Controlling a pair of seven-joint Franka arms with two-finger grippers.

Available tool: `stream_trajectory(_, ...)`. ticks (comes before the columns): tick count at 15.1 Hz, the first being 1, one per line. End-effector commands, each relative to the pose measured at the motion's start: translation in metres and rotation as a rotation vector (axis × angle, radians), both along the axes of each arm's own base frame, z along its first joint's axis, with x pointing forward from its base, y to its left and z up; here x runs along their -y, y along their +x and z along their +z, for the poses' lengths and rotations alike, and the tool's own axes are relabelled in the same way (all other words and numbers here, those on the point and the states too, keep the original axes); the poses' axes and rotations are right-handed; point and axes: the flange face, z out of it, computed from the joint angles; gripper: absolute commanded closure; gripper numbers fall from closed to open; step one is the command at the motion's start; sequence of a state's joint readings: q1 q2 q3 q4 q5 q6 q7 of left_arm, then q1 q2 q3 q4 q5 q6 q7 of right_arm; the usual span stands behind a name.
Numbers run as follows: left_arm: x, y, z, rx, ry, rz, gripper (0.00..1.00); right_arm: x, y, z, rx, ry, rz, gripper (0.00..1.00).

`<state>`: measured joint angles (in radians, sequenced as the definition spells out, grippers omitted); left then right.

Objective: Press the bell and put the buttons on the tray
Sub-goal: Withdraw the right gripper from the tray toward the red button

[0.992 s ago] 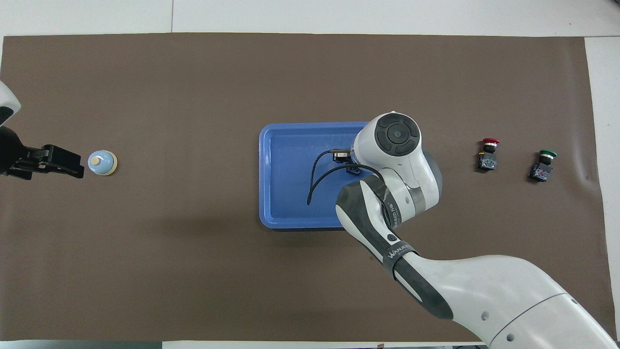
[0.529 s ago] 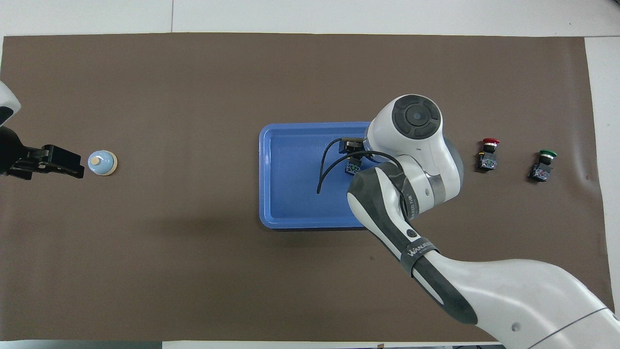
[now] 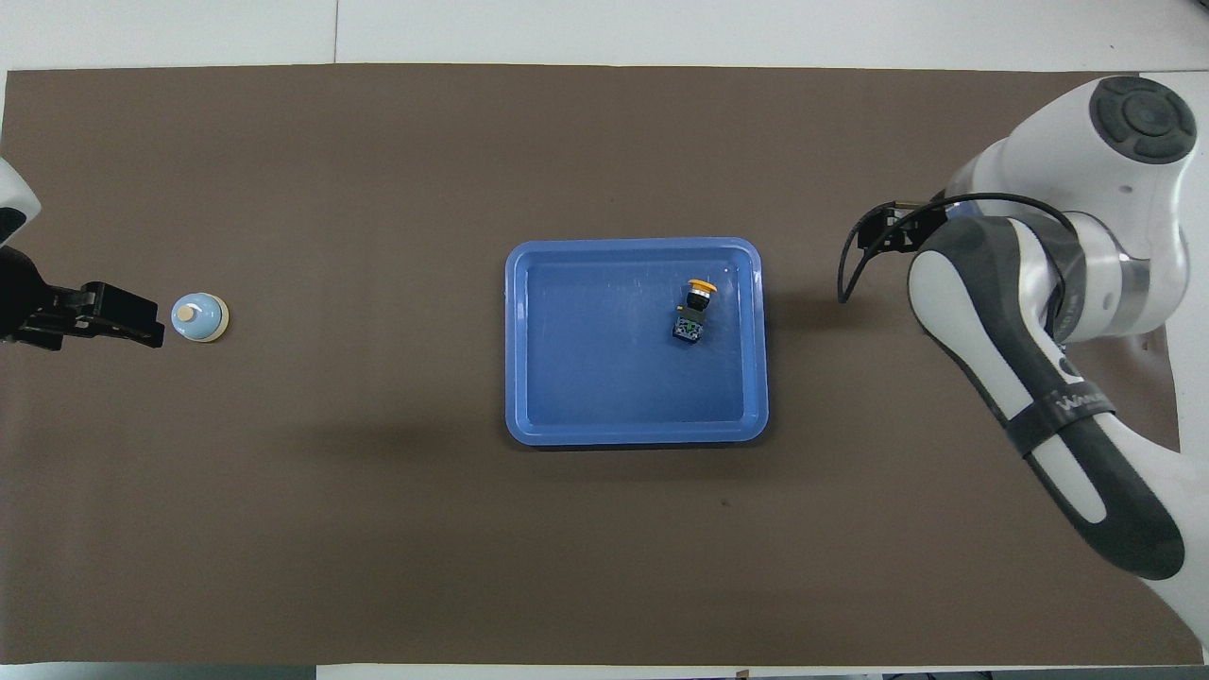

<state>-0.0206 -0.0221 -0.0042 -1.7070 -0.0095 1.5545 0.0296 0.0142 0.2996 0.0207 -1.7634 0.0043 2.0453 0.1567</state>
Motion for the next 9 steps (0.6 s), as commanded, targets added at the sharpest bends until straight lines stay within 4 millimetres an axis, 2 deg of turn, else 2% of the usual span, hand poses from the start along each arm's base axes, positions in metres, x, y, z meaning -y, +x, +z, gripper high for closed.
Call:
stream_trajectory(1, -0.001, -0.003, 0.005, -0.002, -0.002, 0.012, 0.00, 0.045, -0.014, -0.016, -0.011, -0.001, 0.015, 0.00)
stream_trajectory(5, -0.001, -0.003, 0.005, -0.002, -0.002, 0.012, 0.00, 0.077, -0.046, -0.054, 0.051, -0.006, -0.011, 0.00)
stream_trajectory(9, -0.001, -0.003, 0.005, -0.002, -0.002, 0.012, 0.00, 0.085, -0.077, -0.095, 0.130, -0.015, -0.023, 0.00)
